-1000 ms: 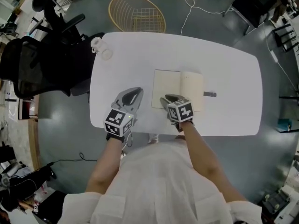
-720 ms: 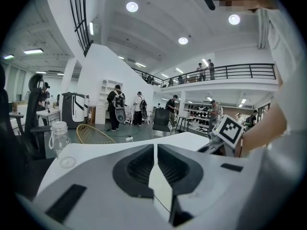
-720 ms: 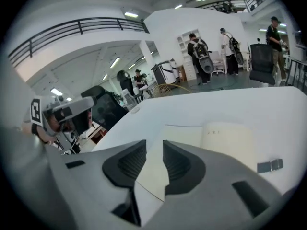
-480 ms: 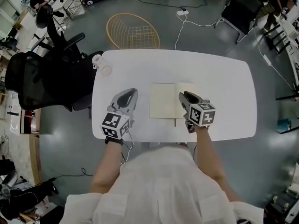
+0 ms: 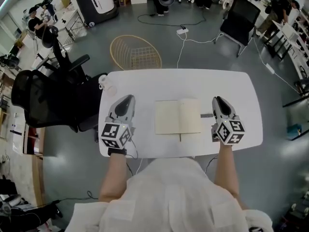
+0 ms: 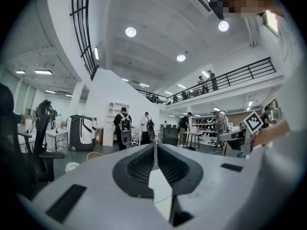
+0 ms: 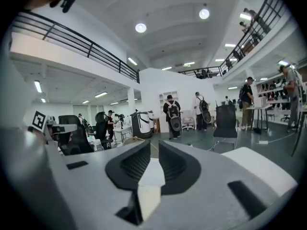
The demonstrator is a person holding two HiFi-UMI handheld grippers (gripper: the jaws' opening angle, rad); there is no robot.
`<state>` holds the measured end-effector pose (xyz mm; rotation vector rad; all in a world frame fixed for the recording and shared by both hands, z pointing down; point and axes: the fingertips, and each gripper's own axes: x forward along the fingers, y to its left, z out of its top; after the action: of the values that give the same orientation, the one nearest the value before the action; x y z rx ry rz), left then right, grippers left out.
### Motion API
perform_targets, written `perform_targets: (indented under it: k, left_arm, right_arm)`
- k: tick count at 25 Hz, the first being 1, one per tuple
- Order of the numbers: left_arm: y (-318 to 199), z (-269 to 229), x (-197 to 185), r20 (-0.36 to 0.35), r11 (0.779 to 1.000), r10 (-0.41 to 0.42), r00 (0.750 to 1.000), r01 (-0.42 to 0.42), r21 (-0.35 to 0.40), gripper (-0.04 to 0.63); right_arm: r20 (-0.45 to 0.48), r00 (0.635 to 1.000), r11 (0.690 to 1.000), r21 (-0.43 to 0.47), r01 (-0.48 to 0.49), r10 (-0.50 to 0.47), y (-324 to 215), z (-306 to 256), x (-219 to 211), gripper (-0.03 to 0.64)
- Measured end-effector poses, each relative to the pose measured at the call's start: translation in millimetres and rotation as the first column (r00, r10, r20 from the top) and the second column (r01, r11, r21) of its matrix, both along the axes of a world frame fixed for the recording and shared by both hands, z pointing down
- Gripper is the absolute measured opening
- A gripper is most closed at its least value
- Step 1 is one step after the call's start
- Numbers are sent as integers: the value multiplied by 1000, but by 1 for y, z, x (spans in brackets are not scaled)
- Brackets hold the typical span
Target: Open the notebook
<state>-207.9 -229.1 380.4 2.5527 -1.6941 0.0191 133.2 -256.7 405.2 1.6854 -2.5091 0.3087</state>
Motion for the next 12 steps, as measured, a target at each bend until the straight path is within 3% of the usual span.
perform_targets:
  k: [6,12]
  left_arm:
    - [-1,-18,-3,18,999,-8,1000,7,47,23]
    - [4,-32,3,22,997,-2,1000,0,77,23]
  right_arm:
    - [-29,999,990,133,-40,44,19,-37,13,6]
    - [-17,999,986,159,-48,52,25,-48,21,3]
